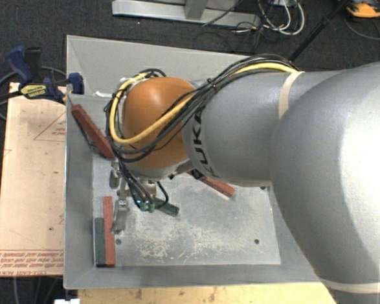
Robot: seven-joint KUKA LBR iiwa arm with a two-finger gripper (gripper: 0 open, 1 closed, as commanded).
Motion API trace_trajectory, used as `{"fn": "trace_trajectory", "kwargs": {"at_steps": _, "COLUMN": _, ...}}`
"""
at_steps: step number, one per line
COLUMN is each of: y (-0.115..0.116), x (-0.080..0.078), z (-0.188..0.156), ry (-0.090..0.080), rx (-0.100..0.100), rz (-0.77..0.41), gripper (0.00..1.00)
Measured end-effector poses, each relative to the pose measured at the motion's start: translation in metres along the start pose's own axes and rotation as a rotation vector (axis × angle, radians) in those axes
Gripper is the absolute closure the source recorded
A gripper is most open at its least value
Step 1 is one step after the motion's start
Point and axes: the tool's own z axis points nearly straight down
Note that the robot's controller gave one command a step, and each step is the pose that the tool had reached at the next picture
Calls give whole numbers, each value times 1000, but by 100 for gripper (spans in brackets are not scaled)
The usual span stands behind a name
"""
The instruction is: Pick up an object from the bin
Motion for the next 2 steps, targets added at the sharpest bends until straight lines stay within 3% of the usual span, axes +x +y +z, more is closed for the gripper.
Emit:
{"fn": "trace_trajectory", "kwargs": {"at_steps": 1, "y": -109, "x": 16, "z": 76, "ry": -10, "rx": -1, "rz": 165, "gripper": 0}}
{"fn": "trace_trajectory", "kwargs": {"at_steps": 2, "y": -100, "x": 11, "z": 44, "ry": -11, "rx": -4, "rz": 199, "gripper": 0}}
